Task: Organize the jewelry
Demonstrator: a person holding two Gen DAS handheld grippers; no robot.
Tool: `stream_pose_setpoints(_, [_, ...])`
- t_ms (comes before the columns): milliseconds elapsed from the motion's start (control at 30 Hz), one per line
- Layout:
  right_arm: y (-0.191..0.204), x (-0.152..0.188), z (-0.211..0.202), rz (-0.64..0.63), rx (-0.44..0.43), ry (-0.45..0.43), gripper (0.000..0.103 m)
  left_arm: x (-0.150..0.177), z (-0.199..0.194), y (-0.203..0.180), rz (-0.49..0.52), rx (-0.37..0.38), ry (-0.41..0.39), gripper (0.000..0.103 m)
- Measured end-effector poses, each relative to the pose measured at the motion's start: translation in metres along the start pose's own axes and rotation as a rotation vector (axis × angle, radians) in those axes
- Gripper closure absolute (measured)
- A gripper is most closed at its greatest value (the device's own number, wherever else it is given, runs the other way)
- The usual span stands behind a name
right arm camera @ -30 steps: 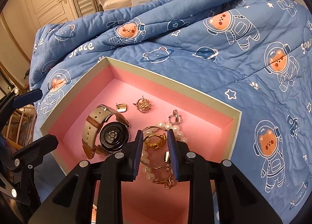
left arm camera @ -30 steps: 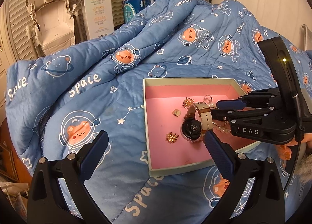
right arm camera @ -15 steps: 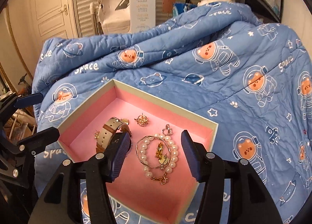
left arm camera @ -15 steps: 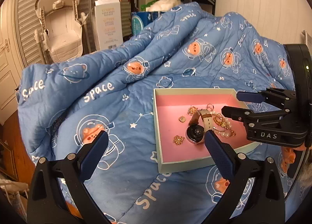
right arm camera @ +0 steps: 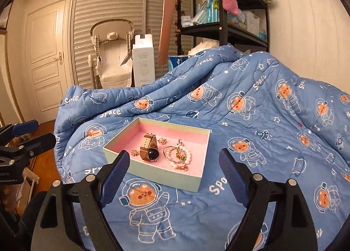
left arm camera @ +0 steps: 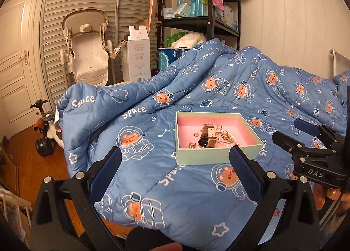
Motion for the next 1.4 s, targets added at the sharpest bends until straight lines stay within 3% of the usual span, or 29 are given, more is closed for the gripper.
stream_pose_setpoints(233, [0.02, 0.033, -0.055, 0.026, 0.075, -0.016, 0.015, 0.032, -0.053, 0.008, -0.055, -0.042, -0.026, 0.006])
stream_pose_setpoints(467, [0.032, 0.049, -0.091, 0.049, 0.108, -0.062, 0.012, 0.049, -0.093, 0.016, -0.145, -0.028, -0.058, 0.006])
stream_pose_setpoints(633, [0.042, 0.053, -0.106, 0.018, 0.118, -0.098, 0.011, 0.06, -0.116, 0.01, -0.124, -0.027, -0.113, 0.006])
stream_pose_setpoints(1033, [0.047, 0.057, -0.125, -0.001, 0.142, -0.144, 0.007, 0.068, -0.121, 0.014, -0.137, -0.074, -0.112, 0.006])
stream_pose_setpoints(1400, [0.045, 0.059, -0.123, 0.02, 0.138, -0.126, 0.007, 0.069, -0.119, 0.015, -0.139, -0.082, -0.099, 0.006])
Point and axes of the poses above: each gripper's, at about its wrist camera, not at the fingertips, and z roughly the way its jaws point, y to its left, x to its underside, the point moved 6 cm from there along z, roughly the way its jaws point, and after that the axes turned 15 degrees about -x, right-handed, at the moved point
